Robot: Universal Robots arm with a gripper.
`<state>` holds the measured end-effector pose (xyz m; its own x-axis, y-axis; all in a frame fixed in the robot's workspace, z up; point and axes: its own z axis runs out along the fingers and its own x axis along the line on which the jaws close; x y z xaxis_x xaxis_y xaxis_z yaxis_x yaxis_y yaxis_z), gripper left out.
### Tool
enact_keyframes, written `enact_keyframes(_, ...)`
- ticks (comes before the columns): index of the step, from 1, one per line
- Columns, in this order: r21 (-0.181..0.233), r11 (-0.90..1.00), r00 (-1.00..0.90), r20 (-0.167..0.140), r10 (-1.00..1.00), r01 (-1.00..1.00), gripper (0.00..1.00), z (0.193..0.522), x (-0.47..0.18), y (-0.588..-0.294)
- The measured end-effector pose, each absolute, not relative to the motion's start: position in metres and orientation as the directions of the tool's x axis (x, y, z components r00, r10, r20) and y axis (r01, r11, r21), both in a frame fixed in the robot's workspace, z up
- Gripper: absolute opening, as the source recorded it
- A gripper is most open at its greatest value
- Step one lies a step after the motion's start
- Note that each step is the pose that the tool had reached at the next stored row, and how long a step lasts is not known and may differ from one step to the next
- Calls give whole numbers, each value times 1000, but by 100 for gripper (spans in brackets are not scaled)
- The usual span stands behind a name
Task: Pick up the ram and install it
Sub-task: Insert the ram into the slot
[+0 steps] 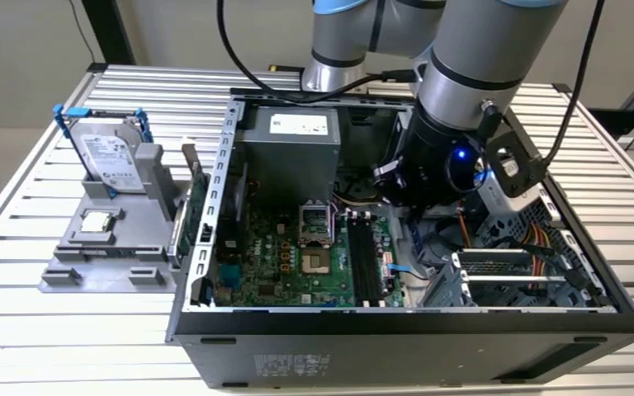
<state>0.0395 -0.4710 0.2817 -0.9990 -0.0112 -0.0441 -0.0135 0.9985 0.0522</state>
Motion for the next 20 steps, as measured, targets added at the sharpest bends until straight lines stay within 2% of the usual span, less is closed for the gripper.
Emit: enact_keyframes(20, 52, 999, -999, -45, -11, -13, 0, 274, 34, -471)
